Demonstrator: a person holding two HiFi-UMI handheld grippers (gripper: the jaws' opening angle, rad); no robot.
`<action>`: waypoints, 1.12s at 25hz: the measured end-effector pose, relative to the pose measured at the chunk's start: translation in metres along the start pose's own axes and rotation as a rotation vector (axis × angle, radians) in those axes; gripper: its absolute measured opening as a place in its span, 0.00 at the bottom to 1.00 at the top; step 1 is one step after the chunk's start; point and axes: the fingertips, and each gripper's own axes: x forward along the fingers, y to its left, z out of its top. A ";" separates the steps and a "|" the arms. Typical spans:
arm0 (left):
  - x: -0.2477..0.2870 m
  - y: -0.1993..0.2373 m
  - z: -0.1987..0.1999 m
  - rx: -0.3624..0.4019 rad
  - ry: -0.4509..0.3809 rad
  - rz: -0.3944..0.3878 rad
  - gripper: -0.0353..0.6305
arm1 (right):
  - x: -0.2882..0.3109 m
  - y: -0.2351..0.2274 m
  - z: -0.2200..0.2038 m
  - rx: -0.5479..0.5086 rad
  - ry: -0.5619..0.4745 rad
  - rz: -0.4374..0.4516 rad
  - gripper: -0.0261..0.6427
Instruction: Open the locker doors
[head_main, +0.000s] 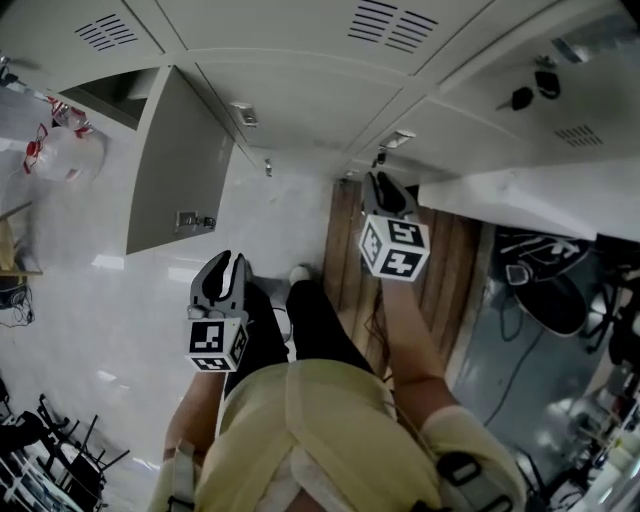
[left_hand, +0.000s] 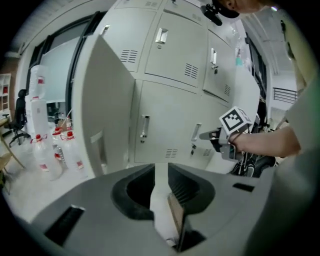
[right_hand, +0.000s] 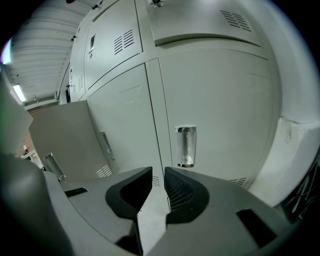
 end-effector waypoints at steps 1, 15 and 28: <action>0.007 -0.012 0.006 0.017 -0.007 -0.029 0.18 | 0.002 -0.003 0.002 -0.002 -0.005 -0.002 0.12; 0.063 -0.071 0.067 0.079 -0.092 -0.178 0.18 | 0.037 -0.028 0.034 -0.085 -0.049 -0.060 0.21; 0.062 -0.067 0.068 0.074 -0.080 -0.175 0.18 | 0.059 -0.038 0.047 -0.092 -0.063 -0.112 0.26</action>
